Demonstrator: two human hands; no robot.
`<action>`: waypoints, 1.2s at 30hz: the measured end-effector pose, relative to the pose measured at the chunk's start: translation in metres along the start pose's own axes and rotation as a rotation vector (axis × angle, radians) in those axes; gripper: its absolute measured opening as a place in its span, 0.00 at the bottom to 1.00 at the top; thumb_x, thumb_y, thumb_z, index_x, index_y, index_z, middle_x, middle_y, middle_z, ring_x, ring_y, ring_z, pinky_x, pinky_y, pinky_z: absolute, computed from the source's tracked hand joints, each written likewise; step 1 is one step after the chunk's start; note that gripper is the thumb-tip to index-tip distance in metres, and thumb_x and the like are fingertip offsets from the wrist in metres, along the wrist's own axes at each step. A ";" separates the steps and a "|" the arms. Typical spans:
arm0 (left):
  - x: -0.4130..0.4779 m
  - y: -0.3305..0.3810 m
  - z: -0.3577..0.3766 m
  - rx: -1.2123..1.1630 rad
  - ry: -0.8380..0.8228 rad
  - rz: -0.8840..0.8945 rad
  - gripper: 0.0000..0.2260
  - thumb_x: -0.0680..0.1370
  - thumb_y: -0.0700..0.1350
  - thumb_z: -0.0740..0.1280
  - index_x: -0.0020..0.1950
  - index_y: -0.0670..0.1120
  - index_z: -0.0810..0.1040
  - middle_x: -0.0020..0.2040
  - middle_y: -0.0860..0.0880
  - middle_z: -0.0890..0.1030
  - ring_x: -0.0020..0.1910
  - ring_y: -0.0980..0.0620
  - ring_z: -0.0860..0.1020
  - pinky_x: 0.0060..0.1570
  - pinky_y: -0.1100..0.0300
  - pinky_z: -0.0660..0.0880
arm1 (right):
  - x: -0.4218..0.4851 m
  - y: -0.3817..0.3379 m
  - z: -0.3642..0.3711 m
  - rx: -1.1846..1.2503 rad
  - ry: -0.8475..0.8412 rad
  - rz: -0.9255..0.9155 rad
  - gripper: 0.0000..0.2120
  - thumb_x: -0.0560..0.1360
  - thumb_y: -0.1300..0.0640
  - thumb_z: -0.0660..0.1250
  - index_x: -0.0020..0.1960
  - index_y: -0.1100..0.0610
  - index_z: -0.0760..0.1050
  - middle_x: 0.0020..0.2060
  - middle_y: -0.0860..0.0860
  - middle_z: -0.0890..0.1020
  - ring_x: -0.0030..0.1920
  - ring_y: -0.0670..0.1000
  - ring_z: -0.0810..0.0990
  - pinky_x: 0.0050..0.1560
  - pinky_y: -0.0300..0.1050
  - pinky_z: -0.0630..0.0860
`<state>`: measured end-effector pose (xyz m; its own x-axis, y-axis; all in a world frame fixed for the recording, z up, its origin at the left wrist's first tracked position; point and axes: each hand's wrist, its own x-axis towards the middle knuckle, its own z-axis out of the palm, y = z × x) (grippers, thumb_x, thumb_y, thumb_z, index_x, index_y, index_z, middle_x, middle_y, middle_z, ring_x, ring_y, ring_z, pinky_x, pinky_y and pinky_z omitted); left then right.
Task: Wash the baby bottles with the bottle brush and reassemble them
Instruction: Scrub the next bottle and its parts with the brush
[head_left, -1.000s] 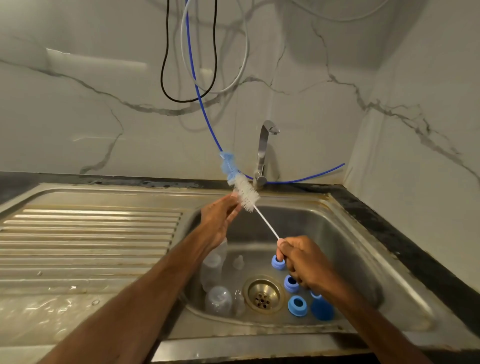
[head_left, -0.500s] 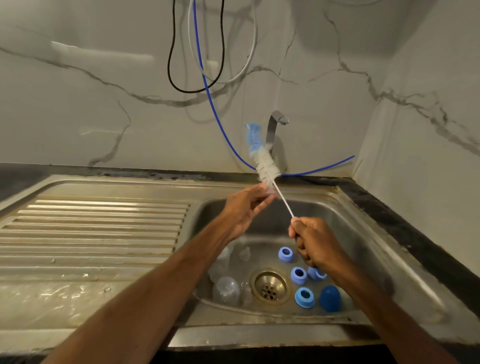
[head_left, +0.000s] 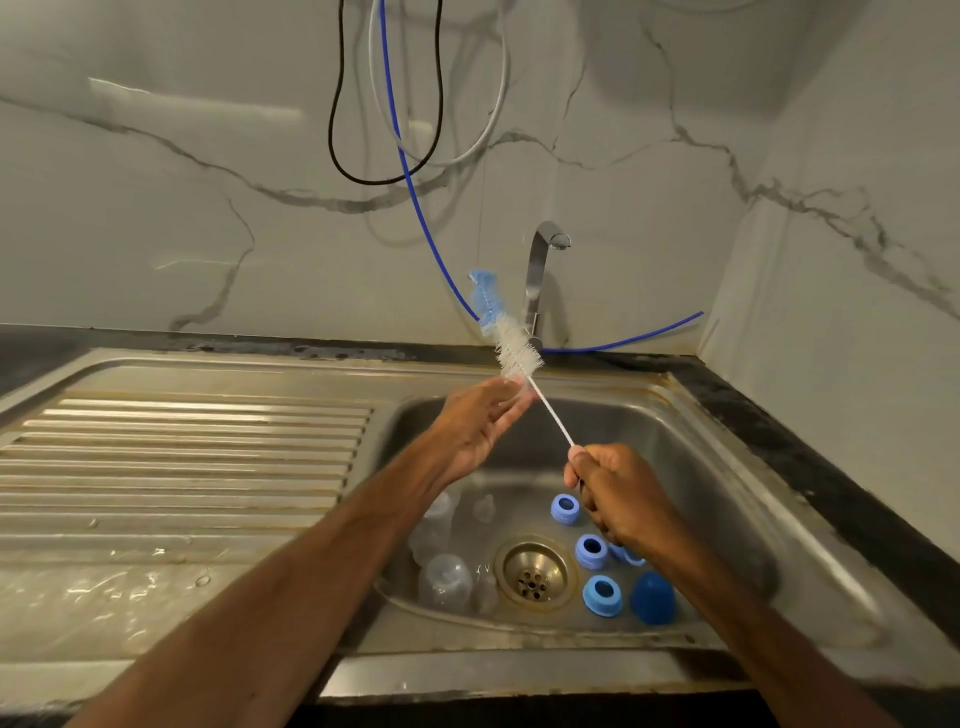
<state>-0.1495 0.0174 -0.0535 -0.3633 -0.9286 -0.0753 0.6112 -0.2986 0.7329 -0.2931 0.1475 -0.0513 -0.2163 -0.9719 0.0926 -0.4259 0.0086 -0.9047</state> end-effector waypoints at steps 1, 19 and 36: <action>0.000 0.000 -0.001 0.010 0.012 0.022 0.12 0.79 0.31 0.68 0.62 0.33 0.79 0.58 0.38 0.84 0.53 0.47 0.85 0.50 0.60 0.83 | 0.000 0.000 0.000 0.010 -0.002 -0.004 0.18 0.84 0.58 0.57 0.38 0.60 0.74 0.23 0.52 0.66 0.19 0.43 0.61 0.20 0.35 0.59; 0.004 0.019 -0.021 0.006 0.159 0.133 0.10 0.77 0.33 0.71 0.58 0.34 0.81 0.57 0.36 0.85 0.52 0.44 0.86 0.50 0.59 0.83 | -0.009 0.000 -0.003 -0.004 -0.096 0.042 0.18 0.85 0.56 0.57 0.39 0.61 0.74 0.22 0.50 0.67 0.20 0.45 0.61 0.21 0.37 0.58; -0.006 0.008 0.005 -0.078 -0.011 -0.023 0.15 0.79 0.36 0.70 0.65 0.34 0.77 0.58 0.35 0.84 0.56 0.41 0.85 0.50 0.57 0.84 | 0.006 0.000 -0.005 -0.063 0.023 -0.061 0.20 0.85 0.56 0.57 0.36 0.58 0.74 0.22 0.50 0.68 0.19 0.42 0.64 0.21 0.33 0.62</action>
<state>-0.1456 0.0215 -0.0437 -0.3850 -0.9191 -0.0835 0.6554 -0.3360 0.6764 -0.2987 0.1425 -0.0484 -0.2081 -0.9654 0.1570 -0.4933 -0.0350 -0.8691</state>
